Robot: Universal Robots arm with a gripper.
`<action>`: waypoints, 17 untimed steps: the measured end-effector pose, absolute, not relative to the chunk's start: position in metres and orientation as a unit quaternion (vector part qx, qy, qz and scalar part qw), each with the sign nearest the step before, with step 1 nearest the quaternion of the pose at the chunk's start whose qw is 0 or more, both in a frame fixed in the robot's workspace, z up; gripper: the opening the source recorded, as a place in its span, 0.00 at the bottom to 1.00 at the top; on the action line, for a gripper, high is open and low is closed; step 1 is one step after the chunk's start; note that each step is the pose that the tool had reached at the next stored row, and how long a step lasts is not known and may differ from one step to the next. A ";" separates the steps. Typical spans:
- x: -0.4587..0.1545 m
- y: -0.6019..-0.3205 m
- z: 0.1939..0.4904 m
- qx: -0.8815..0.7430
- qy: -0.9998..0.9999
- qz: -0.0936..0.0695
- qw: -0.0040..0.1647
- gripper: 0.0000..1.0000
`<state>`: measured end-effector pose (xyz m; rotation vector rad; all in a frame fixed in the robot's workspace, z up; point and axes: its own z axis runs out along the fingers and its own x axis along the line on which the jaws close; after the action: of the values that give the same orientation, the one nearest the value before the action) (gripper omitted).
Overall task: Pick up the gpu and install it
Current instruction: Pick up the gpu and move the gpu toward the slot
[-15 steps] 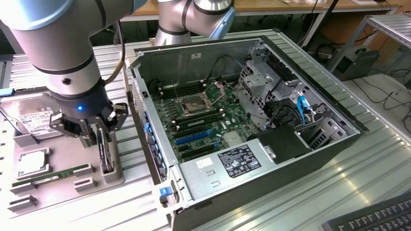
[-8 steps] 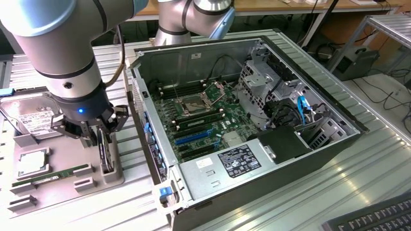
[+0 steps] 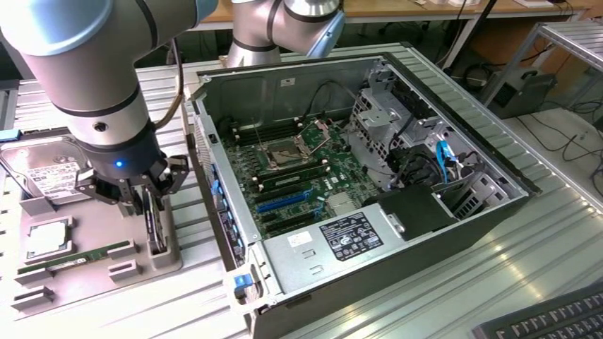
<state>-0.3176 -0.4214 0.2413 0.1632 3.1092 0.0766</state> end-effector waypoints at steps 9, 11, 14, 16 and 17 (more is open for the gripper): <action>-0.318 -0.422 0.241 0.052 0.998 0.025 0.014 0.27; -0.318 -0.422 0.241 0.052 0.998 0.025 0.014 0.26; -0.318 -0.422 0.241 0.041 0.999 0.025 0.013 0.26; -0.318 -0.422 0.241 0.029 0.999 0.025 0.013 0.26; -0.318 -0.422 0.241 0.023 0.999 0.025 0.013 0.26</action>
<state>-0.3176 -0.4218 0.2410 0.0731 3.1139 0.0781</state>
